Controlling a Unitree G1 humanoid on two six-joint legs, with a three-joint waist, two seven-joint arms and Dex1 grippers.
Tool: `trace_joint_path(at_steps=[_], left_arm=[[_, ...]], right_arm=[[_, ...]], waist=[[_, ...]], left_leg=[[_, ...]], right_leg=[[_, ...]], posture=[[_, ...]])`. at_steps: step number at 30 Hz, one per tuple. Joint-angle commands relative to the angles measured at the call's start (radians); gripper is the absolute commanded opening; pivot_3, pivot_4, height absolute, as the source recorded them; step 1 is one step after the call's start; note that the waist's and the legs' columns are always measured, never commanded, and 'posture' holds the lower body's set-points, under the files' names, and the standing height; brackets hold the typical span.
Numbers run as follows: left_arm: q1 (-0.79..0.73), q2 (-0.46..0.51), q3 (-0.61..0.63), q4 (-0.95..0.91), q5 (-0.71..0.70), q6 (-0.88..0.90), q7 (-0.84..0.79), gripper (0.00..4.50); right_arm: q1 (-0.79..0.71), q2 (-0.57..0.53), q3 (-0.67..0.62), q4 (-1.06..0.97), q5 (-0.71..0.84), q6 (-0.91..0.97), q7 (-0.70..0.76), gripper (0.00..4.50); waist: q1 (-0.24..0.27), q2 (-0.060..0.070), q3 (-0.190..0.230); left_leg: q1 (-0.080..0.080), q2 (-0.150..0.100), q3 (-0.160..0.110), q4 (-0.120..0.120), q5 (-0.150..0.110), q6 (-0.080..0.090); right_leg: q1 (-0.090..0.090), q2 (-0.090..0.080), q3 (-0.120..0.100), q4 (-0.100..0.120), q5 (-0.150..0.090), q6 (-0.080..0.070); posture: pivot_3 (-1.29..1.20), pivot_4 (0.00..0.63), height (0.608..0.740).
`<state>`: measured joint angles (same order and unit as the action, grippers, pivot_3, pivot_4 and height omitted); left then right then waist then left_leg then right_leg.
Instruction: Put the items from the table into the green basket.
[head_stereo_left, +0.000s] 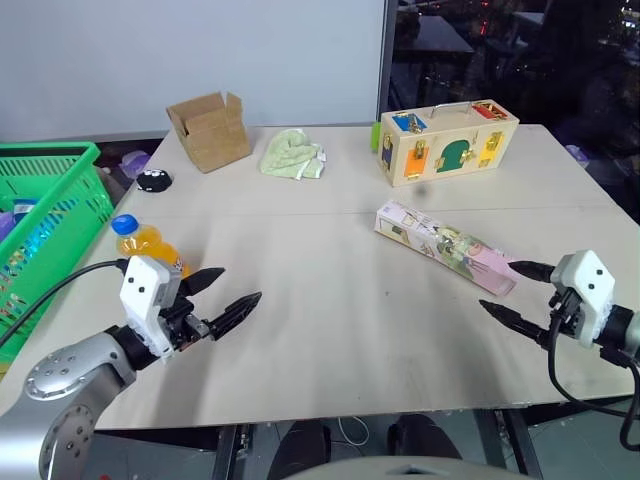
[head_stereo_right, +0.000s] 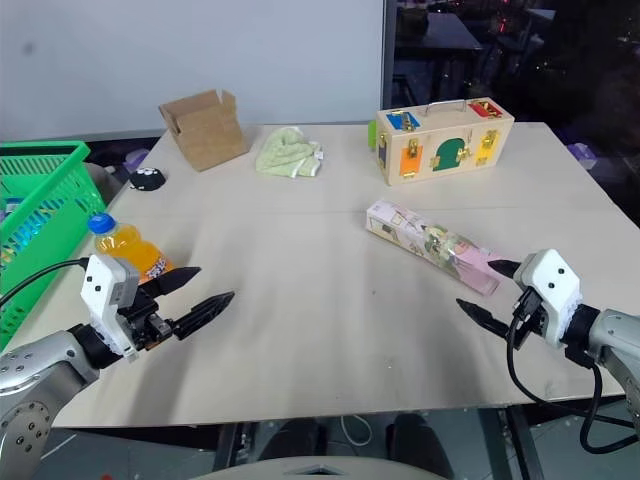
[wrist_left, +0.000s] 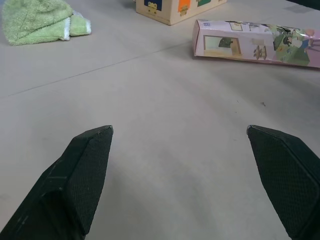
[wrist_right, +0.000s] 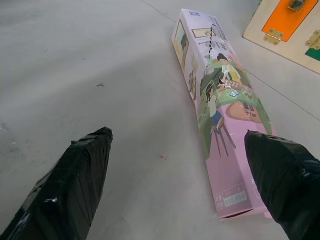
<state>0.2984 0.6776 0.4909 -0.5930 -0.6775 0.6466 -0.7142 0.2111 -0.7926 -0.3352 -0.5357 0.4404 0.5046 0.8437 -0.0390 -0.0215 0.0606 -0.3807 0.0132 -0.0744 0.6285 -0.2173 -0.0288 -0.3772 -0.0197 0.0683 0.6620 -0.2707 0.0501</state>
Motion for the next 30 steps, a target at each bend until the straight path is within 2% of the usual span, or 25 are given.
trace_joint_path(at_steps=[1,3,8,11,14,17,21,24,30], left_arm=[[-0.051,0.004,-0.018,-0.029,-0.018,-0.007,0.020,4.46],[-0.130,-0.007,-0.073,-0.067,-0.050,0.010,0.049,4.46],[-0.200,0.018,-0.130,-0.123,-0.117,0.036,0.031,4.46],[-0.216,0.065,-0.151,-0.150,-0.180,0.072,-0.013,4.46],[-0.212,0.102,-0.174,-0.170,-0.164,0.052,-0.047,4.46],[-0.213,0.101,-0.181,-0.172,-0.141,0.026,-0.040,4.46],[-0.205,0.093,-0.188,-0.160,-0.123,0.000,-0.040,4.46],[-0.199,0.084,-0.202,-0.159,-0.105,-0.015,-0.034,4.46],[-0.182,0.062,-0.236,-0.172,-0.075,-0.042,-0.019,4.46]], right_arm=[[-0.053,0.007,0.000,-0.012,0.015,0.010,-0.029,4.50],[-0.116,0.001,0.046,0.031,0.011,0.052,-0.044,4.50],[-0.250,-0.060,0.129,0.126,-0.055,0.099,-0.049,4.50],[-0.361,-0.132,0.234,0.200,-0.091,0.151,0.007,4.50],[-0.500,-0.168,0.341,0.343,-0.158,0.130,0.062,4.50],[-0.616,-0.176,0.424,0.474,-0.200,0.108,0.133,4.50],[-0.742,-0.156,0.507,0.637,-0.234,0.117,0.221,4.50],[-0.818,-0.139,0.592,0.756,-0.322,0.122,0.224,4.50],[-0.947,-0.028,0.679,1.055,-0.403,0.104,0.272,4.50]], waist=[[0.000,0.000,0.000],[0.001,0.000,0.000],[0.000,0.000,-0.001],[-0.001,0.000,0.000],[-0.001,0.000,0.000],[0.002,0.001,0.000],[0.008,0.001,0.000],[0.014,0.001,0.000],[0.025,0.001,0.000]], left_leg=[[0.000,0.000,0.000,0.000,0.000,0.000],[0.000,0.000,0.000,0.000,0.000,0.000],[0.000,0.000,0.002,0.002,-0.001,0.001],[0.000,0.000,0.003,0.002,-0.001,0.002],[0.000,0.001,0.003,0.001,-0.001,0.002],[0.000,0.001,0.004,0.001,-0.001,0.003],[0.000,0.001,0.004,0.002,-0.001,0.003],[0.000,0.001,0.004,0.002,-0.001,0.003],[0.000,0.001,0.004,0.002,-0.001,0.003]], right_leg=[[0.000,0.000,0.000,0.000,0.000,0.000],[0.000,0.000,0.000,0.001,0.000,0.000],[0.000,0.001,0.002,0.000,0.001,0.002],[-0.001,0.001,0.004,0.000,0.002,0.002],[-0.001,0.002,0.004,0.000,0.002,0.002],[-0.001,0.002,0.004,0.000,0.002,0.002],[-0.001,0.002,0.004,0.000,0.002,0.002],[-0.001,0.002,0.004,0.000,0.002,0.002],[-0.001,0.002,0.004,0.001,0.006,0.000]], posture=[[0.00,0.000,0.740],[0.01,0.000,0.740],[0.02,0.000,0.740],[0.02,0.000,0.740],[0.04,0.000,0.740],[0.06,0.000,0.740],[0.08,0.000,0.740],[0.09,0.000,0.740],[0.11,0.000,0.740]])
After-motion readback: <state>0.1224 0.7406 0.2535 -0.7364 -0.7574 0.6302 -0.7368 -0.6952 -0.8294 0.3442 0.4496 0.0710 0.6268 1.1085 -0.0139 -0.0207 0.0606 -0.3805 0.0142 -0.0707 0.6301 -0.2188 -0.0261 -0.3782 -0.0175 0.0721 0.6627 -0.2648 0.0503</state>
